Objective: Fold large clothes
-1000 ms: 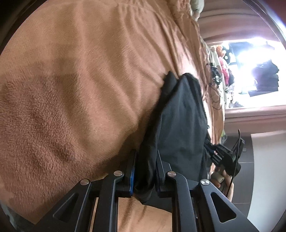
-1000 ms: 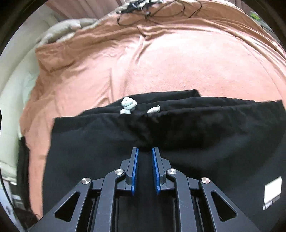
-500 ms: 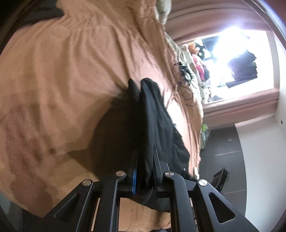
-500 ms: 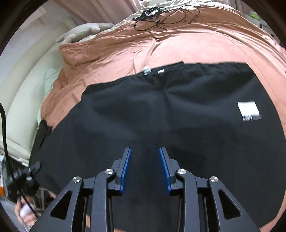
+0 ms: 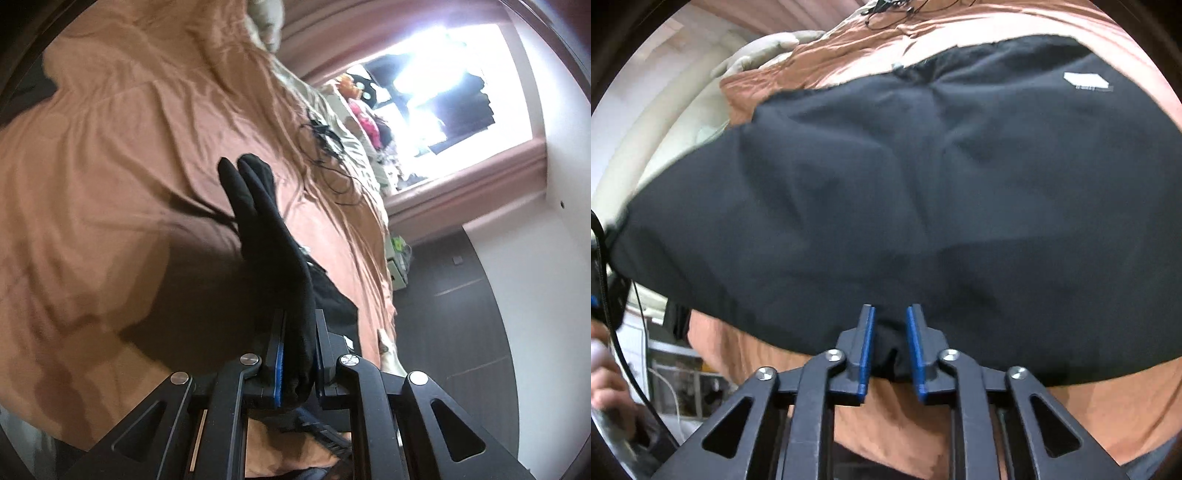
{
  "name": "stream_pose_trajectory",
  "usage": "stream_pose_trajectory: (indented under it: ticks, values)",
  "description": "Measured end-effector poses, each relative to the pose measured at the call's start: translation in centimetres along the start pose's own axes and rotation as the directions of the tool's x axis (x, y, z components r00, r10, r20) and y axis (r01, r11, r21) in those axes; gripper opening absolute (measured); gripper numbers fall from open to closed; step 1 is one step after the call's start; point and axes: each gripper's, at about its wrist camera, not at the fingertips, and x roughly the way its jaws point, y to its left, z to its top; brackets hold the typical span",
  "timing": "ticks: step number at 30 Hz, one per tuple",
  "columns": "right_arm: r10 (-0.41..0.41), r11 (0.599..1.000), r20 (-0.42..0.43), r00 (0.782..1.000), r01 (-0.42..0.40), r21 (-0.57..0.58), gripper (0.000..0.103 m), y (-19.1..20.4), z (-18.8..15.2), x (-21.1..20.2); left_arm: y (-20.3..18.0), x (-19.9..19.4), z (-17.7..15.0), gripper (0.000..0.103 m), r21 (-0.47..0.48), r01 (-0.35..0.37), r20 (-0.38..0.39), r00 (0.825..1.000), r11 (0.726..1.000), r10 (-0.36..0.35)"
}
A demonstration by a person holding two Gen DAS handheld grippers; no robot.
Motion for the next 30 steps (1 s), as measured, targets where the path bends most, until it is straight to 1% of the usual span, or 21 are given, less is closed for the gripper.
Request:
stream_pose_trajectory:
  ticks: [2, 5, 7, 9, 14, 16, 17, 21, 25, 30]
  values:
    - [0.029, 0.999, -0.002, 1.000, -0.029, 0.031, 0.013, -0.6, -0.4, 0.6, -1.5, 0.5, -0.4, 0.012, 0.030, 0.003, -0.008, 1.000, 1.000, -0.002]
    - [0.042, 0.999, -0.025, 0.999, -0.041, 0.014, 0.011, -0.6, -0.5, 1.0, -3.7, 1.5, -0.9, 0.012, 0.076, 0.009, -0.024, 1.000, 0.997, -0.007]
    - [0.071, 0.997, -0.028, 0.997, -0.070, 0.039, 0.012, -1.1, -0.3, 0.4, -5.4, 1.9, -1.3, 0.012, 0.114, 0.012, -0.024, 1.000, 0.993, -0.009]
    - [0.086, 0.995, -0.010, 0.996, -0.086, 0.050, 0.012, -1.8, -0.4, -0.6, -6.8, 2.1, -1.5, 0.012, 0.142, 0.018, -0.029, 0.999, 0.990, -0.014]
    - [0.091, 0.992, 0.072, 0.993, -0.097, 0.077, 0.012, -4.0, -0.6, -4.7, -10.8, 3.9, -2.3, 0.012, 0.217, 0.033, -0.060, 0.998, 0.976, -0.021]
    - [0.092, 0.990, 0.118, 0.989, -0.104, 0.099, 0.012, -5.5, -0.8, -6.8, -12.2, 4.9, -2.9, 0.012, 0.240, 0.043, -0.077, 0.997, 0.970, -0.025]
    - [0.091, 0.989, 0.132, 0.987, -0.105, 0.107, 0.012, -5.5, -0.9, -7.3, -12.8, 5.3, -3.2, 0.012, 0.250, 0.046, -0.085, 0.996, 0.967, -0.025]
    - [0.081, 0.982, 0.209, 0.975, -0.114, 0.150, 0.012, -8.1, -1.1, -10.9, -15.3, 7.4, -4.5, 0.012, 0.293, 0.061, -0.123, 0.992, 0.954, -0.026]
    - [0.059, 0.971, 0.283, 0.957, -0.121, 0.205, 0.012, -11.3, -2.0, -14.4, -17.9, 9.9, -6.1, 0.012, 0.334, 0.076, -0.168, 0.986, 0.939, -0.021]
    - [0.027, 0.958, 0.337, 0.941, -0.120, 0.260, 0.012, -14.6, -3.3, -17.6, -20.1, 13.5, -8.5, 0.012, 0.368, 0.092, -0.229, 0.974, 0.925, -0.006]
